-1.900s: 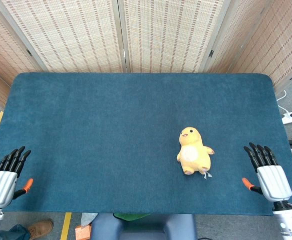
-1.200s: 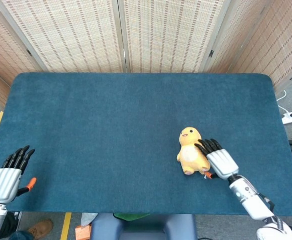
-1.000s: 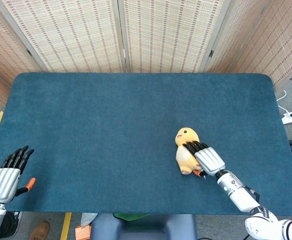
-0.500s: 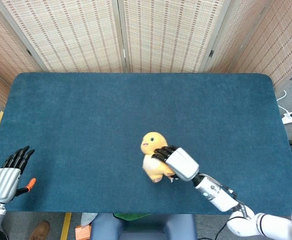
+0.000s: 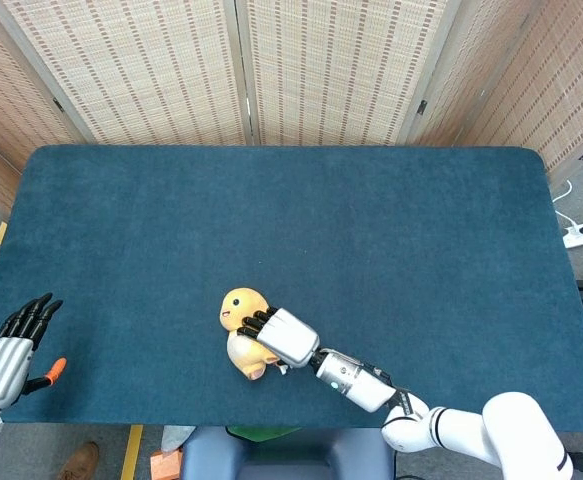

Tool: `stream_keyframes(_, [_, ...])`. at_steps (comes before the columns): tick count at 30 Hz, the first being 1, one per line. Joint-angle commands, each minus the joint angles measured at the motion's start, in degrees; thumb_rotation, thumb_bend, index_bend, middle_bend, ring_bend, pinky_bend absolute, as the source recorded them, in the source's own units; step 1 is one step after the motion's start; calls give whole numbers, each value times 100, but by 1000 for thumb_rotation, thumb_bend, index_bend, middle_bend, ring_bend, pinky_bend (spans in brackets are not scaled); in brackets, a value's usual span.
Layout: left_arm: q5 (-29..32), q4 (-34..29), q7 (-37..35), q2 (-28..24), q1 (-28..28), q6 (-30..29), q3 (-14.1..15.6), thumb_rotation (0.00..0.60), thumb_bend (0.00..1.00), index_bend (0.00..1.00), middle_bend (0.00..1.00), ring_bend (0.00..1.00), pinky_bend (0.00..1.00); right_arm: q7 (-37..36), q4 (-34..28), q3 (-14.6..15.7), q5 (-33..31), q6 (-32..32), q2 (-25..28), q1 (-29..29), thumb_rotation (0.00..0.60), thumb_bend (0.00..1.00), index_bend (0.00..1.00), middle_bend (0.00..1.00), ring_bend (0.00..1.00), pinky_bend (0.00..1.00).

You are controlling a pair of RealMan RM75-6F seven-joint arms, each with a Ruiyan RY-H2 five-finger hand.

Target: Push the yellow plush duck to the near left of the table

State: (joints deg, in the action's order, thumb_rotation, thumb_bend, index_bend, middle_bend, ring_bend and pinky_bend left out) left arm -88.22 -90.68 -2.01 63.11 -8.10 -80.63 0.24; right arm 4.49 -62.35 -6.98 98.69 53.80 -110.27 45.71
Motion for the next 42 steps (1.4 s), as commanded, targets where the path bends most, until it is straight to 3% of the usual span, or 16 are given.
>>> stream_keyframes(1, [-3, 13, -19, 0, 14, -19, 5, 600, 335, 0, 0, 0, 143, 102, -646, -55, -362, -178, 326, 37, 600, 50, 0, 0, 0, 0])
stream_keyframes(7, [-88, 62, -32, 45, -3, -34, 23, 600, 335, 0, 0, 0, 149, -240, -2304, 246, -596, -312, 1545, -195, 600, 0, 0, 0, 0, 0])
stream_keyframes(10, [-213, 94, 7, 100, -21, -68, 52, 600, 335, 0, 0, 0, 149, -297, -3009, 555, -339, 166, 2327, -502, 600, 0, 0, 0, 0, 0])
stream_keyframes(16, [-750, 182, -315, 275, -159, -87, 213, 600, 315, 0, 0, 0, 149, -525, -3650, 1312, 200, 1337, 3659, -1300, 600, 0, 0, 0, 0, 0])
stream_keyframes(21, [-1672, 79, -741, 556, -649, 202, 455, 600, 282, 0, 0, 0, 146, -814, -3284, 1829, 375, 2873, 4367, -2407, 600, 0, 0, 0, 0, 0])
stream_keyframes(25, [-1922, -430, -178, 872, -1264, 1052, 360, 600, 255, 0, 0, 0, 132, -1540, -2727, 1925, 332, 3763, 4543, -3021, 600, 0, 0, 0, 0, 0])
stream_keyframes(32, [-1388, -946, 1129, 1870, -2043, 2262, -253, 600, 228, 0, 0, 0, 81, -2570, -2277, 1823, 226, 4295, 4871, -3371, 600, 0, 0, 0, 0, 0])
stream_keyframes(35, [-1233, -949, 1352, 2081, -2175, 2463, -355, 600, 225, 0, 0, 0, 60, -2729, -2234, 1812, 255, 4356, 4935, -3409, 600, 2, 0, 0, 0, 0])
stream_keyframes(42, [-335, -384, 2182, 3216, -2936, 3511, -856, 600, 221, 0, 0, 0, 31, -3179, -2067, 1766, 346, 4612, 5121, -3606, 600, 13, 0, 0, 0, 0])
